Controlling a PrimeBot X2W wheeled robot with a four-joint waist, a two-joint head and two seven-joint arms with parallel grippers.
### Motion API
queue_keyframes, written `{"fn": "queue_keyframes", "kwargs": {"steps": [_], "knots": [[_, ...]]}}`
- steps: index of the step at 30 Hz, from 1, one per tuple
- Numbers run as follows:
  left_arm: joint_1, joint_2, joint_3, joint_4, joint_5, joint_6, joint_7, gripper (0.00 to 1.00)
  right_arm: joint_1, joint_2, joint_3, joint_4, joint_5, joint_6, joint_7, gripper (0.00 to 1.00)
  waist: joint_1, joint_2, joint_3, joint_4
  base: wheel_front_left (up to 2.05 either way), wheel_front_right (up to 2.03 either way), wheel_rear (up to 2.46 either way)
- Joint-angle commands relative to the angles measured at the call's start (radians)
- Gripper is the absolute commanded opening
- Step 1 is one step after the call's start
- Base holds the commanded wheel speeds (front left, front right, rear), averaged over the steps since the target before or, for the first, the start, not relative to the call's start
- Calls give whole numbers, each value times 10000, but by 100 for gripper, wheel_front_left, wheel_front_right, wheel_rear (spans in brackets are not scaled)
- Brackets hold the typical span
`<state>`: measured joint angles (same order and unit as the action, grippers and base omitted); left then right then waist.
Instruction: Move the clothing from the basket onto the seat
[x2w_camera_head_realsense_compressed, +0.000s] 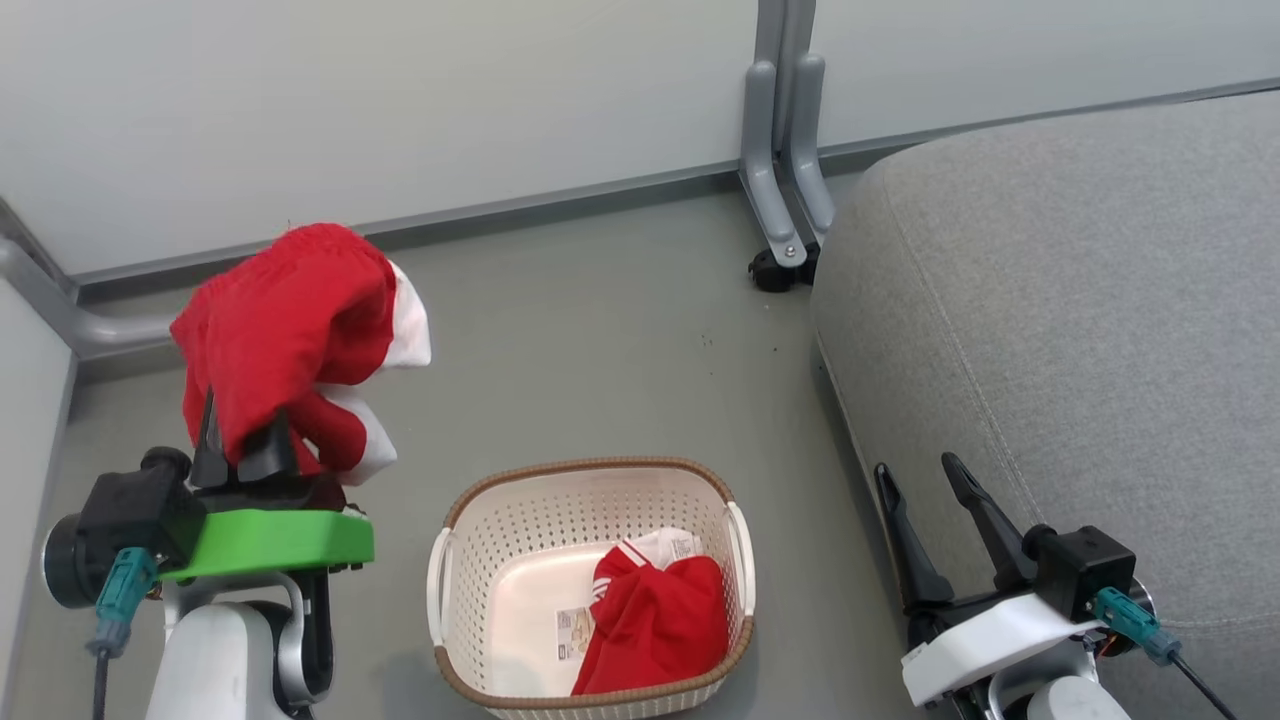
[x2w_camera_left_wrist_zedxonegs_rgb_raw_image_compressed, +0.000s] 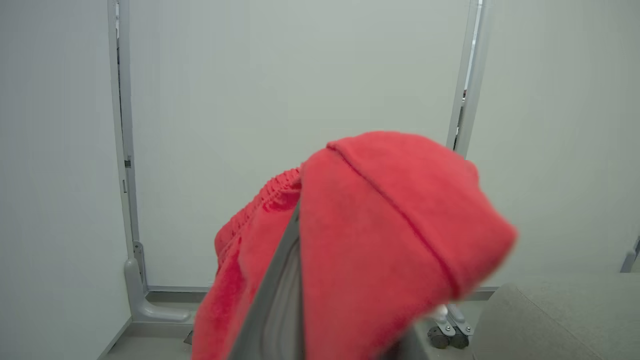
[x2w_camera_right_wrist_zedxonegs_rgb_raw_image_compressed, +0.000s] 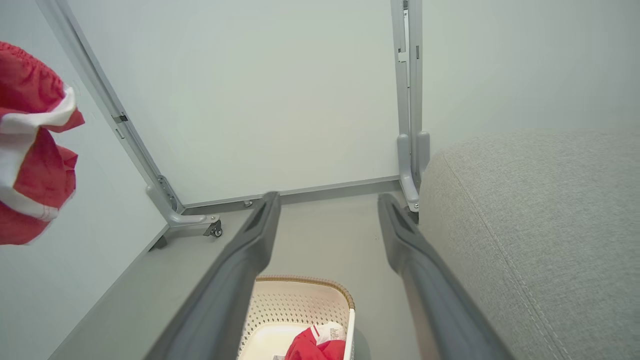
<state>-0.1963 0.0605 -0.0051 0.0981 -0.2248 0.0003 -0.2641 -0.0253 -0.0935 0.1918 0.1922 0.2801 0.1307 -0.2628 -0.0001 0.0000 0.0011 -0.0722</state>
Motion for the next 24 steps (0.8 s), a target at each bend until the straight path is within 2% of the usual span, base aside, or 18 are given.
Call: {"fn": "queue_keyframes", "kwargs": {"steps": [1,8,15,24], "knots": [[195,-40,74,-266,31,-151,-5,0,157,-49,16,-52,0,1,-32,100,1,0,-417,77,0,0,0],[401,-96,-80,-1180,-511,-575,-5,0,364,-8,15,-126,-59,1,-32,100,1,0,-614,135,0,0,0],[297,-91,-1351,-1611,-1811,-660,-5,0,342,-41,90,-187,-66,1,-32,100,1,0,-596,173,0,0,0],[-154,-92,-2914,-1619,-2561,-561,-5,0,278,-8,218,-173,-99,1,-31,100,1,0,-529,106,0,0,0]]}}
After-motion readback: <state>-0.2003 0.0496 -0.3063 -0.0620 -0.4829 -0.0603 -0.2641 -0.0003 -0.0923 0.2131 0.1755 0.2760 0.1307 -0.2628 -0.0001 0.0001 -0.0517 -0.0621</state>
